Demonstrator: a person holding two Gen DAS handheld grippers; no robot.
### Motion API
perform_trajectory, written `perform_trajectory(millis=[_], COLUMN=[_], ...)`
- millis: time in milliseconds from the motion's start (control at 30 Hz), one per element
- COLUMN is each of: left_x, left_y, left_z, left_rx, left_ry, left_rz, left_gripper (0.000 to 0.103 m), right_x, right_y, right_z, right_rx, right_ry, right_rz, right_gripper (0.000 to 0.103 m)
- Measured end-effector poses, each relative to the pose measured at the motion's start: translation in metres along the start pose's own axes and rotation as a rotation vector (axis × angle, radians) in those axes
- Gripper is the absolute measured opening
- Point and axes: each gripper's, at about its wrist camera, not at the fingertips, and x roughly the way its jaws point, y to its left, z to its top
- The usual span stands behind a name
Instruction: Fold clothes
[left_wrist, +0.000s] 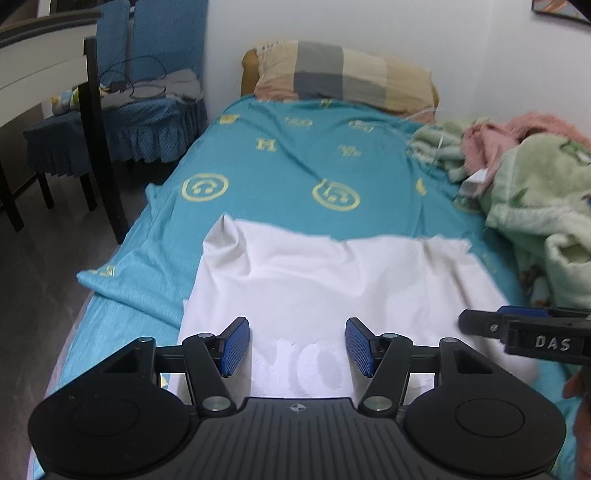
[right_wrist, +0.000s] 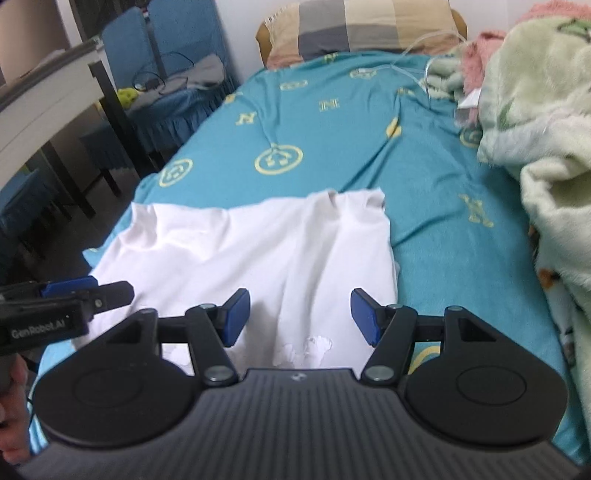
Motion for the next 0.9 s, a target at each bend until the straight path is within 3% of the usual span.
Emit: perform_trajectory(millis=[100, 267, 633, 800, 900], left_x=[0.017, 0.020, -0.038, -0.055, -0.050], left_y=[0.003, 0.001, -0.015, -0.015, -0.007], left_z=[-0.006, -0.008, -0.012, -0.025, -0.032], left_rx=[-0.007, 0.008, -0.013, -0.060, -0.158], left_ry=[0.065, 0.078, 0.036, 0.048, 0.104], left_rz=[0.000, 0.011, 0.008, -0.003, -0.007], left_gripper=[0.062, 0.062, 0.067, 0.074, 0.081], right_x=[0.014, 0.018, 0.007, -0.015, -0.026], right_y=[-0.002, -0.006, -0.012, -0.005, -0.003], right_z=[-0.005, -0.007, -0.009, -0.010, -0.013], right_rx=[0.009, 0.041, 0.114, 0.116, 0.125], right_ry=[0.038, 0.060, 0.082, 0.064, 0.055], right_rz=[0.003, 0.015, 0.049, 0.080, 0.106], right_gripper=[0.062, 0.063, 0.063, 0.063, 0.063])
